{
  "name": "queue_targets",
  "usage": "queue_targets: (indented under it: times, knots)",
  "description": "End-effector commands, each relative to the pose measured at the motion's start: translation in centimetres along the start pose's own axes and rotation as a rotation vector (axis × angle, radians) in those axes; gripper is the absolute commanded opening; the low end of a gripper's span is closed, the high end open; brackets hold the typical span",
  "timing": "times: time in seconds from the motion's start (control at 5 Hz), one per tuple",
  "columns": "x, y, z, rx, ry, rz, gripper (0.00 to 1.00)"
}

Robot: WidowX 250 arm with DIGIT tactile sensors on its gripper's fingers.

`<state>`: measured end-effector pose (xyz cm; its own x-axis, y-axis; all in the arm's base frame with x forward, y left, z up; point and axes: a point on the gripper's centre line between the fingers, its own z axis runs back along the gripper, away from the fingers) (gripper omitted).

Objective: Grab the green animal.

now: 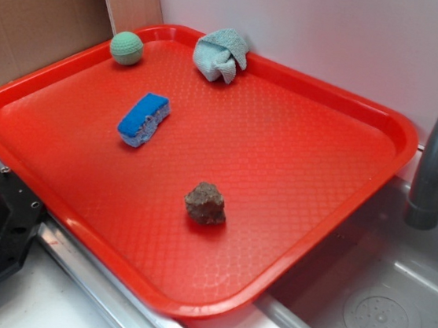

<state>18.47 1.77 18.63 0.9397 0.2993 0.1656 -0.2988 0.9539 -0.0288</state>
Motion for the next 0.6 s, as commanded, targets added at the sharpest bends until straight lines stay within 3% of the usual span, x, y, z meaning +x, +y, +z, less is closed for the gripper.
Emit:
queue_targets:
  times: [0.0, 0.4]
  knots:
    - [1.01, -0.55, 0.62, -0.028, -0.017, 0.051, 0.0]
    - [0.69, -0.66, 0.45, -0.006, -0.031, 0.08, 0.0]
